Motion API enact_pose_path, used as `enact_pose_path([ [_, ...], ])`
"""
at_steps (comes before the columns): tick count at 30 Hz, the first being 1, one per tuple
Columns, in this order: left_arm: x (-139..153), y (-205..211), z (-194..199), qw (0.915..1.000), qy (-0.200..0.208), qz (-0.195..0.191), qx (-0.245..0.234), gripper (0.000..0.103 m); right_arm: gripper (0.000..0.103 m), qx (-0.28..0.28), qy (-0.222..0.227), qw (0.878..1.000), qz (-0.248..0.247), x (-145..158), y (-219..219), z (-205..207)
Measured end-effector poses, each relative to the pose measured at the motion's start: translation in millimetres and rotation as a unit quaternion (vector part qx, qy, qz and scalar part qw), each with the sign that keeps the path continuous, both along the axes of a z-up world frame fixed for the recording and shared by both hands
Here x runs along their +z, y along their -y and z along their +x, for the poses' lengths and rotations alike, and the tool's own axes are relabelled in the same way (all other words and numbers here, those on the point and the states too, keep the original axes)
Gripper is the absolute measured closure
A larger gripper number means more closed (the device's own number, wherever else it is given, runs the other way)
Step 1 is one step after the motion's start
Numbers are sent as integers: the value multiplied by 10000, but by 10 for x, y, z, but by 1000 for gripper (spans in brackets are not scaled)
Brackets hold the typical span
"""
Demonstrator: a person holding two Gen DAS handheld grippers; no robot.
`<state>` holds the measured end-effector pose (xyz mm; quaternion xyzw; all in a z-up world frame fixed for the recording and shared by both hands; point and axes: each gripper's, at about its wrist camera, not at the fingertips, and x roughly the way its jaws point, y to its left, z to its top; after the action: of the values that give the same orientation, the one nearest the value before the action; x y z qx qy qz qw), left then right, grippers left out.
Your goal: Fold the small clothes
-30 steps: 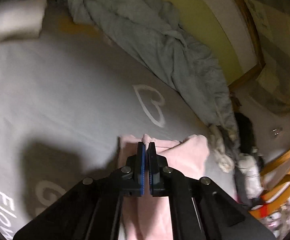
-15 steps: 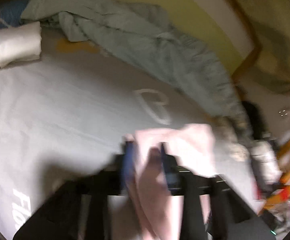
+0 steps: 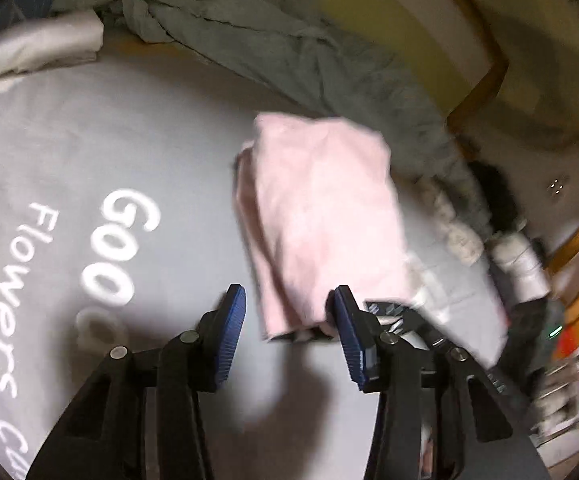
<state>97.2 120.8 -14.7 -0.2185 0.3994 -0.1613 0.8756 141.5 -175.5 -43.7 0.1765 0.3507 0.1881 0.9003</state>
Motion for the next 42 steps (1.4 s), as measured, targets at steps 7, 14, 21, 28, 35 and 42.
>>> enact_pose_path([
  [7,120,89,-139,9970,205,746,47,60,48,43,197,9995,-227,106,52,-105],
  [14,821,304,170,9854,1390,984,-50,60,94,116,797,9968,-3,627,110,203],
  [21,759,708,1089,9752,1271,1797,229,87,96,54,615,9978,-243,592,-272,618],
  [28,91,584,1481,9852,435,1655,117,98,96,298,-8,9992,-273,161,-381,836],
  [35,-106,472,1556,9907,298,1298,286,96,97,353,-149,9992,-139,55,-368,887],
  [42,59,501,1454,9898,483,1324,226,96,98,362,-68,9991,-188,132,-362,840],
])
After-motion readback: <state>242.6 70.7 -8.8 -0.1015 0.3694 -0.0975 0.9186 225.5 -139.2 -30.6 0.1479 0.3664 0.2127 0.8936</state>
